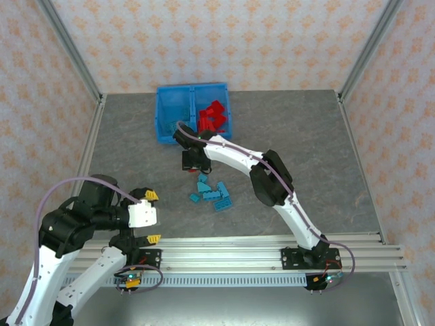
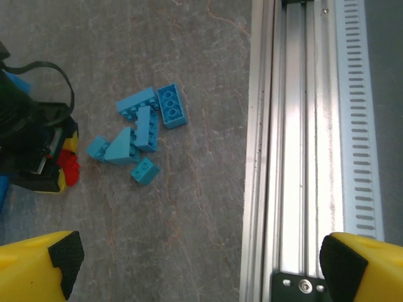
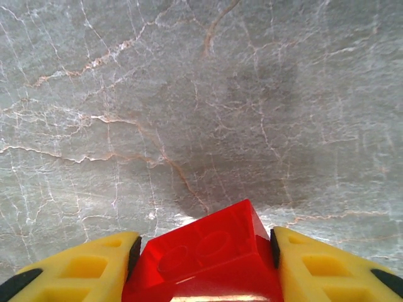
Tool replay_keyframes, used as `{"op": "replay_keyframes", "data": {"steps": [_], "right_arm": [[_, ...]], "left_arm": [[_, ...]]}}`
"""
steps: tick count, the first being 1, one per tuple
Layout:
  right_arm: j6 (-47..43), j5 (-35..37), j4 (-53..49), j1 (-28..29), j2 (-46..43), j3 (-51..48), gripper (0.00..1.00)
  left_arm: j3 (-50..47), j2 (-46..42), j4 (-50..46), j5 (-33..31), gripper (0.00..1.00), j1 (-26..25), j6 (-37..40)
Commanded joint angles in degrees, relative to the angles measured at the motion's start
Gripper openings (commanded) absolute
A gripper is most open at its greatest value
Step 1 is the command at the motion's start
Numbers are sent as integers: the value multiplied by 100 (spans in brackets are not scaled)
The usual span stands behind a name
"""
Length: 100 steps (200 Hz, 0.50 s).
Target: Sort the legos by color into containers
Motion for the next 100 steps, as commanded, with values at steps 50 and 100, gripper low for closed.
{"op": "replay_keyframes", "data": {"steps": [50,100], "right_arm": [[-293,1244,204,-81,-1393,337,39],[-467,1692,837,-661,-788,1435,39]], "left_arm": [[-69,-78,1422,-194,100,-16,-461],[-3,125,2015,-597,100,-24,-1022]]}}
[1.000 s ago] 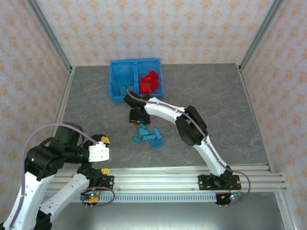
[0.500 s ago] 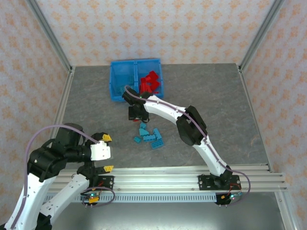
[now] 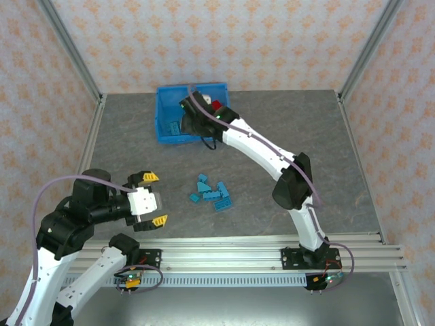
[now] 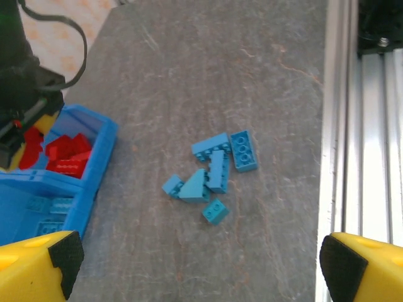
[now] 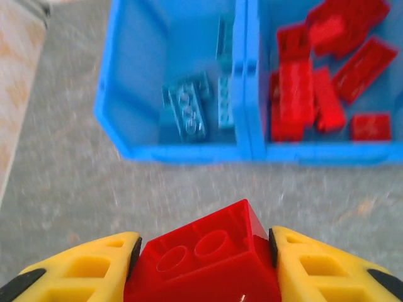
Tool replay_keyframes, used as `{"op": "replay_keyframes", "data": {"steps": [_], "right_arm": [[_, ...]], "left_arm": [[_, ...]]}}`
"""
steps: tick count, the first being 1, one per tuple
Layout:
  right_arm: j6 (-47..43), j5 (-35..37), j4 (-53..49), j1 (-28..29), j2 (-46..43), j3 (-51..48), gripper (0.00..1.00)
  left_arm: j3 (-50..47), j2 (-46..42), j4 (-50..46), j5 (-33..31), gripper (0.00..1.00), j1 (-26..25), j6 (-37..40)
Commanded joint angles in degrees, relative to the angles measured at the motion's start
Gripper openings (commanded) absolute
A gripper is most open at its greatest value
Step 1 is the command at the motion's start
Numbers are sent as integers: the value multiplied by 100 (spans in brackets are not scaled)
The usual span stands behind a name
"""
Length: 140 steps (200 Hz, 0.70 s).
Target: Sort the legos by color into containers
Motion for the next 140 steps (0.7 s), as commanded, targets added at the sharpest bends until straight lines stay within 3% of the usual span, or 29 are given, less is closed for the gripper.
{"op": "replay_keyframes", "data": {"steps": [1,50,97,128,140], "right_arm": [[-182,478,408,-370,427,599,39],[-451,559,922,-832,1921,2165,39],[-502,-198,2465,-1131,2815,2433,38],[-345,-37,2882,-1252,3424,3155,39],[-234,43,3018,-1301,3468,3178,44]], "left_arm": [[6,153,502,-307,100,-24,-419],[-53,220,561,-380,100,-23,-661],[-326,225,876,-811,100,-23,-1410],[-414,360,998,-890,100,-24,-1417],[-402,439,1004,-950,100,-21,-1384]]}}
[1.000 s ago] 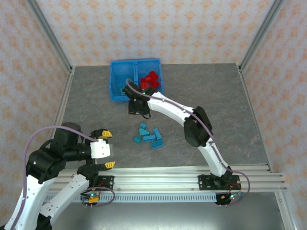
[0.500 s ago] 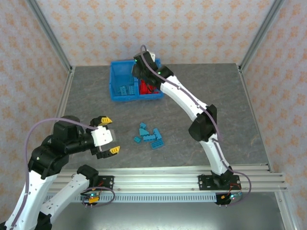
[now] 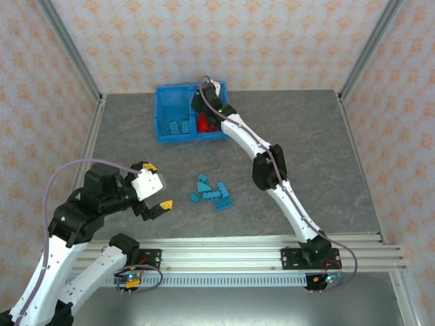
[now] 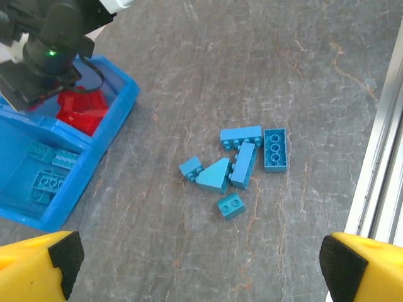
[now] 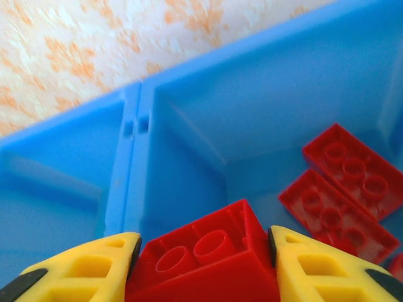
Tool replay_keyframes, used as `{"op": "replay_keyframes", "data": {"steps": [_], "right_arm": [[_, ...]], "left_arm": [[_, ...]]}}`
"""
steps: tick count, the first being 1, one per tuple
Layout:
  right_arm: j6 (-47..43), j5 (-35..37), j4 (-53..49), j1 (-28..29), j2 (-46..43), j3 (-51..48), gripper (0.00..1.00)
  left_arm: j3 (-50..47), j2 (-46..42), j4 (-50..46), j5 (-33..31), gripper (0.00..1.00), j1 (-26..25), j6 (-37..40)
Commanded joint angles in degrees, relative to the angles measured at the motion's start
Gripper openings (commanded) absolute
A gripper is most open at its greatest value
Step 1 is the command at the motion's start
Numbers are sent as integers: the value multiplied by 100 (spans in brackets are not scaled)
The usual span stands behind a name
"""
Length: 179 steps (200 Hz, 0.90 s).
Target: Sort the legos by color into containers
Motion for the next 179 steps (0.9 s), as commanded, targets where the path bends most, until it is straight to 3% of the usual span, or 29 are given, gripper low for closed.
{"op": "replay_keyframes", "data": {"steps": [1,32,96,114,142,179], "right_arm": [[146,100,728,-96,54,413,45],[178,4,766,-132,-135,428,66],[-48,-373,-221,-150,-1228,252,75],[-43,-667,-1032,-152,-1729,124,79],[-130,-1418,-2026,-149,-2781,-768,83],[-231,-2776,-2707,-115,-4321,-2729,85]], "left_arm": [[-19,146,325,-238,100,-22,-157],[45,330,349,-363,100,-14,-210],[291,1053,294,-358,100,-14,-998],[326,1335,365,-922,100,-9,-1959],[431,1660,269,-2605,100,-15,-4097],[912,2147,-313,-2988,99,-356,-4446]]}}
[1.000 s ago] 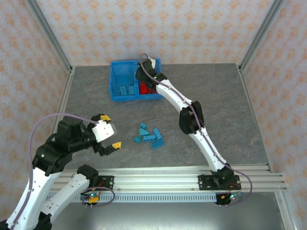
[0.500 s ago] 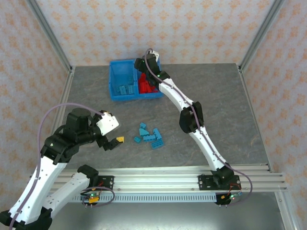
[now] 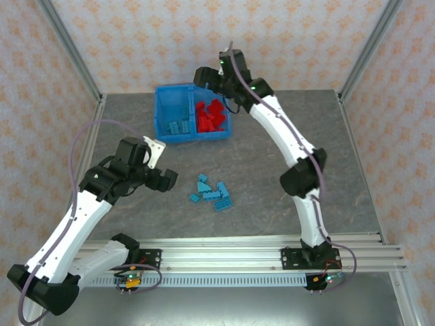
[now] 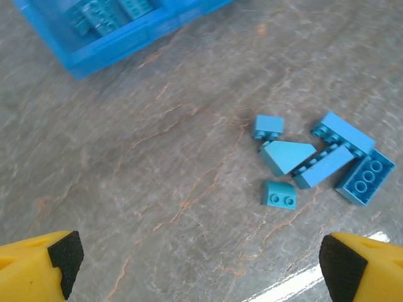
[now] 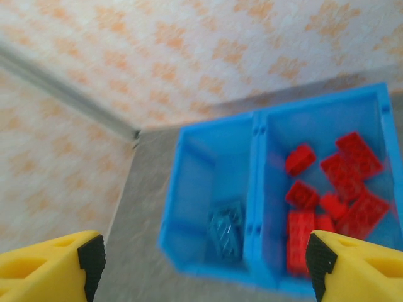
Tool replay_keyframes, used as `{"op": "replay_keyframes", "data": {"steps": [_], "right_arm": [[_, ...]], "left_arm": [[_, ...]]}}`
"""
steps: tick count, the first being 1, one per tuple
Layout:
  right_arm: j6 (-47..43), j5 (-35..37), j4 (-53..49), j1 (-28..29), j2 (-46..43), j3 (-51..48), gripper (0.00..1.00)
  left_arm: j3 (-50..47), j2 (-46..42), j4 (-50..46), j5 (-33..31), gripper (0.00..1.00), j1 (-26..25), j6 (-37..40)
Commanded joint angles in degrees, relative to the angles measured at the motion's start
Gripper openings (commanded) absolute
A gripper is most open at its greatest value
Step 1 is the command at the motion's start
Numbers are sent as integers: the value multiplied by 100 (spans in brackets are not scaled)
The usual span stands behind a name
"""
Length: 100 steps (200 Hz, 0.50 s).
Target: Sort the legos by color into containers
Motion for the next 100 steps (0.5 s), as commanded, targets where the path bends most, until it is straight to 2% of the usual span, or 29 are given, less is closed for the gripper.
{"op": "replay_keyframes", "data": {"steps": [1,22,50,79,100], "right_arm": [[-146,-1146,-1011,42,-729,-938,85],[-367,-1601,-1828,177,-1298,-1582,86],[-696,-2121,-2785,315,-1763,-2214,87],[-670,-2611,-2795,366,-2194,-3172,88],[-552,-2700,-2554,374,-2452,-3795,87]], "left_arm": [[482,236,-370,-835,99,-311,-908],[730,826,-579,-1021,99,-726,-1245],[1136,1916,-672,-834,99,-1221,-1628],[1719,3134,-830,-525,100,-1287,-1637],[1895,3934,-723,16,100,-1285,-1303]]}}
